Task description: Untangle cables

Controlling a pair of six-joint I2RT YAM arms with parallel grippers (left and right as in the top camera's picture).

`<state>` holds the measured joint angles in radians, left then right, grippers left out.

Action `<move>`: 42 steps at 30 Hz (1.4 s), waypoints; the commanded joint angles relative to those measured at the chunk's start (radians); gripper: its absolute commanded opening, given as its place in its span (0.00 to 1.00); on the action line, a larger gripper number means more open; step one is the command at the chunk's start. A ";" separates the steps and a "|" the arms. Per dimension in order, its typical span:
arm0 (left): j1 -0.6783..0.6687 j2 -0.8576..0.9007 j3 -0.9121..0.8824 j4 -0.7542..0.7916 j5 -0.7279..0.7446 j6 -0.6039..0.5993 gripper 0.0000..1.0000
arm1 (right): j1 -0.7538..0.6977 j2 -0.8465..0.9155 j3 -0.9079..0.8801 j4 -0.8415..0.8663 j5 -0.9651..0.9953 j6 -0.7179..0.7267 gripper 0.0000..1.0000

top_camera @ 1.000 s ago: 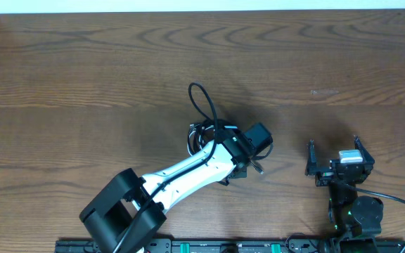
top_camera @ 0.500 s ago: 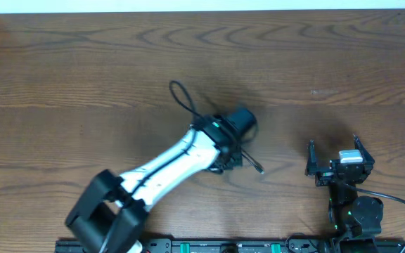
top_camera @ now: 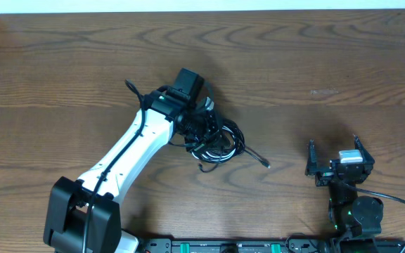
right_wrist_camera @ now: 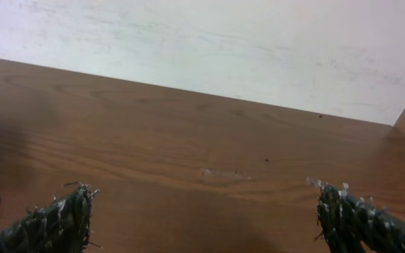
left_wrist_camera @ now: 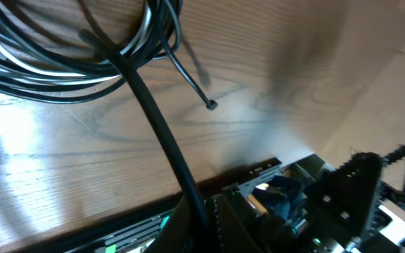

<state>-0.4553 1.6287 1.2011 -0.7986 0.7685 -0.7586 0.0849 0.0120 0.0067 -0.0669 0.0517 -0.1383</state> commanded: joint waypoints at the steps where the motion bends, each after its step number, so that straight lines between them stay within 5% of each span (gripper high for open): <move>1: 0.021 -0.014 0.026 0.013 0.069 0.021 0.08 | 0.007 -0.005 -0.001 -0.004 -0.003 0.011 0.99; 6: 0.028 -0.014 0.026 0.046 -0.020 0.046 0.08 | 0.007 -0.005 -0.001 -0.004 -0.003 0.011 0.99; 13: 0.024 -0.014 0.009 -0.003 -0.431 0.070 0.16 | 0.006 -0.005 -0.001 -0.004 -0.003 0.011 0.99; 16: 0.024 -0.014 0.000 -0.032 -0.480 0.071 0.47 | 0.007 -0.005 -0.001 -0.004 -0.003 0.011 0.99; 24: 0.025 -0.015 0.028 -0.109 -0.488 0.164 0.73 | 0.007 -0.005 -0.001 -0.004 -0.003 0.011 0.99; 31: 0.022 -0.015 0.162 -0.315 -0.653 0.179 0.76 | 0.007 -0.005 -0.001 -0.004 -0.003 0.011 0.99; 42: -0.113 -0.015 0.180 -0.328 -0.659 0.221 0.76 | 0.007 -0.005 -0.001 -0.004 -0.003 0.011 0.99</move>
<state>-0.5205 1.6230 1.3705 -1.1225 0.1318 -0.5793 0.0849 0.0120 0.0067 -0.0669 0.0513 -0.1383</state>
